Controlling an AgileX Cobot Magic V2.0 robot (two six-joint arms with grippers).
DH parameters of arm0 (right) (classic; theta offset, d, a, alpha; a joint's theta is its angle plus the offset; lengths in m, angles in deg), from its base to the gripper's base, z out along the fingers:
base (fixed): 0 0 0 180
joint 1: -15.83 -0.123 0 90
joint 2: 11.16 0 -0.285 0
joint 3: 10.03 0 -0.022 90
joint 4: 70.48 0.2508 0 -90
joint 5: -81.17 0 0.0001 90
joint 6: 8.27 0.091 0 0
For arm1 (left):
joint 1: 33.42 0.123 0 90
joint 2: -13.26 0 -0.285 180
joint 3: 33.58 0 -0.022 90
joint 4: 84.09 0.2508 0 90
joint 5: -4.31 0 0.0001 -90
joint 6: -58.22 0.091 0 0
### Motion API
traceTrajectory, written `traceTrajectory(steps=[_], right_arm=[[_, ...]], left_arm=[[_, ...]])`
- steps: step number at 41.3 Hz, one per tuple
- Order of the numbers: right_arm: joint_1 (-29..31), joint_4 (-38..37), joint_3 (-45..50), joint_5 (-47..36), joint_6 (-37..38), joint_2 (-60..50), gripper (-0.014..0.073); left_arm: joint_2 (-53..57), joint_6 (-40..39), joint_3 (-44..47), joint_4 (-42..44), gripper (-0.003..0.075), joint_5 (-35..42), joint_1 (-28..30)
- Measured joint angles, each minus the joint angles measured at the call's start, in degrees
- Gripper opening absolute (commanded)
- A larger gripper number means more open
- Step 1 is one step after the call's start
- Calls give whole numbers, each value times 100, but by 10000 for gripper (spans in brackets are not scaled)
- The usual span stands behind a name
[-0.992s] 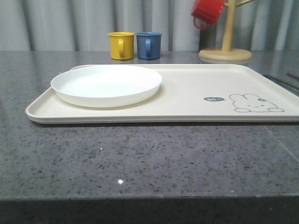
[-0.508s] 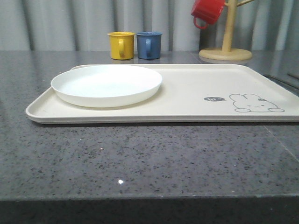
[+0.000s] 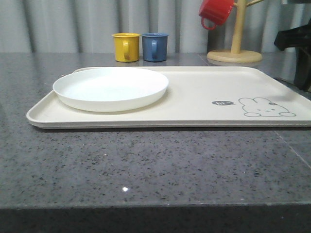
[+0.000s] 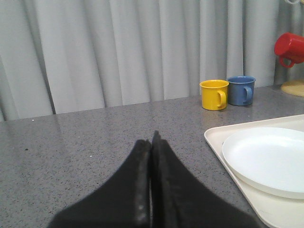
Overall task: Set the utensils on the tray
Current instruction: 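Lower the right gripper onto the silver fork and grasp it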
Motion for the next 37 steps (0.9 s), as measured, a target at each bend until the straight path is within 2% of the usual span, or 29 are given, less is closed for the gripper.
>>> traceTrajectory(steps=[17,22,31,37], right_arm=[[0,0,-23,-177,0,225,283],[0,31,-31,-176,0,228,188],[0,53,-45,-164,0,228,-48],[0,53,-123,-46,0,216,-66]], left_arm=[[0,0,0,0,-19,0,0],[0,0,0,0,-19,0,0],[0,0,0,0,-19,0,0],[0,0,0,0,-19,0,0]])
